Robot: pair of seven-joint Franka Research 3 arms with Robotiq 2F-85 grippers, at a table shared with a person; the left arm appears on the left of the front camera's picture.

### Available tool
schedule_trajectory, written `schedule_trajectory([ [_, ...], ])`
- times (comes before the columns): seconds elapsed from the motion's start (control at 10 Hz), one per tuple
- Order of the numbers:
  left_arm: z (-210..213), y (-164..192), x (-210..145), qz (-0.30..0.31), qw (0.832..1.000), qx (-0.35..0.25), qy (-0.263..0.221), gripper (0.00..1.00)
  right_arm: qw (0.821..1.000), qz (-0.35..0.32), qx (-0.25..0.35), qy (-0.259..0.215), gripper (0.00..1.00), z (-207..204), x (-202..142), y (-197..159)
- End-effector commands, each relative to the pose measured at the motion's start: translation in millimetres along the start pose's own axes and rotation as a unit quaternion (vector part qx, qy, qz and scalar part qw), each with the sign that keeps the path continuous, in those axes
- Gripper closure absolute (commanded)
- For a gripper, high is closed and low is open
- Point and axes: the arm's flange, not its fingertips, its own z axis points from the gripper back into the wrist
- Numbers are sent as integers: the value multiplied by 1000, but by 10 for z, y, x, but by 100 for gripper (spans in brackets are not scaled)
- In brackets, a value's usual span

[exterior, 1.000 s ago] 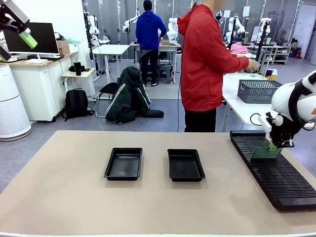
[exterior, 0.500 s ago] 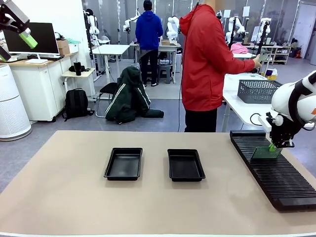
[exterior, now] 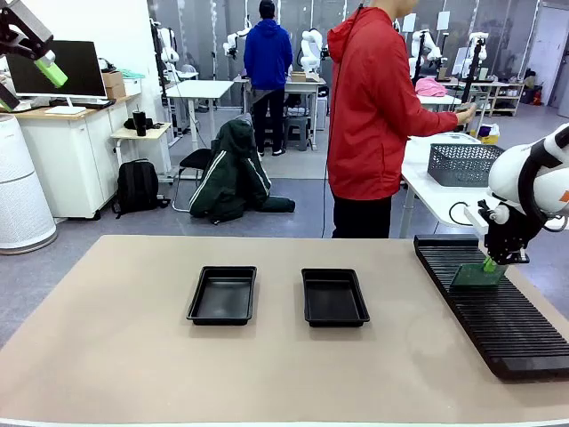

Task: Inspect and transfer BCBs to ESD trays.
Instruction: Pick up the Blank PCB from the PCB Rack and place it in the left ESD tray.

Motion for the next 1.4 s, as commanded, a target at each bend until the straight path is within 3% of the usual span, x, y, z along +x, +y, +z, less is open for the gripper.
schedule_trajectory([
  [0.0, -5, 3, -6, 1, 1000, 4, 3, 0, 1000, -2, 19, 5, 98, 64, 14, -98],
  [1.3, -5, 3, -6, 1, 1000, 4, 3, 0, 997, -29, 53, 52, 98, 580, 15, -256],
])
